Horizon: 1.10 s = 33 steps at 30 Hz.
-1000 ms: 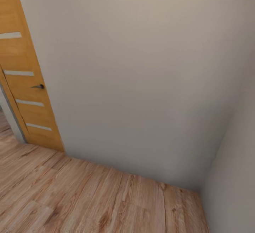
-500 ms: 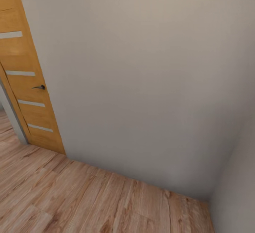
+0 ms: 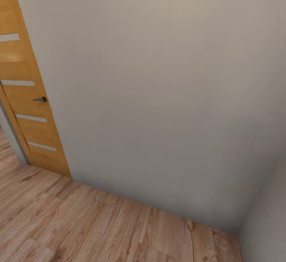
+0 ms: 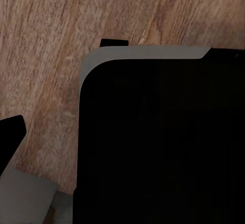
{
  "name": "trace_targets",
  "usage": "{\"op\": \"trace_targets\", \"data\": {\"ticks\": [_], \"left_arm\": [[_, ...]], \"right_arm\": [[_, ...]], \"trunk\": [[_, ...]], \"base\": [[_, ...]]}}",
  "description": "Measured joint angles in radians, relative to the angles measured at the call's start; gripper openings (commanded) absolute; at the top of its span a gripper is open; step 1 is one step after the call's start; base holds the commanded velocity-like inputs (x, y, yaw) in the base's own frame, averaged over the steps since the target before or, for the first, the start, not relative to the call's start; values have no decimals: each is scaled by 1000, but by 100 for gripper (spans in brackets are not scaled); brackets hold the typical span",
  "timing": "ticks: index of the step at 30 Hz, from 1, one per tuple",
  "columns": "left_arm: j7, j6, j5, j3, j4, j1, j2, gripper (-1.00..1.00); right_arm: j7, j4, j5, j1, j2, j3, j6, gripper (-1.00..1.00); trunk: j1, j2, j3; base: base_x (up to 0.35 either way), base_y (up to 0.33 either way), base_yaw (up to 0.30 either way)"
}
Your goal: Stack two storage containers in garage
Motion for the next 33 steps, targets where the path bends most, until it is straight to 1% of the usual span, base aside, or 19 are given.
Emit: {"op": "trace_targets", "data": {"ticks": [4,10,14,19,33], "left_arm": [[0,0,0,0,1,0,0,100],[1,0,0,0,1,0,0,100],[1,0,0,0,0,0,0,100],[1,0,0,0,0,0,0,100],[1,0,0,0,0,0,-1,100]], "right_arm": [[1,0,3,0,-1,0,0,100],[2,0,-2,0,-3,0,-6,100],[2,0,-3,0,1,0,-1,100],[1,0,-3,0,4,0,1,100],[1,0,-2,0,5,0,1,100]], "trunk": [[0,0,0],[0,0,0],[0,0,0],[0,0,0],[0,0,0]], "base": [[1,0,0],[0,0,0],[0,0,28],[0,0,212],[0,0,267]]}}
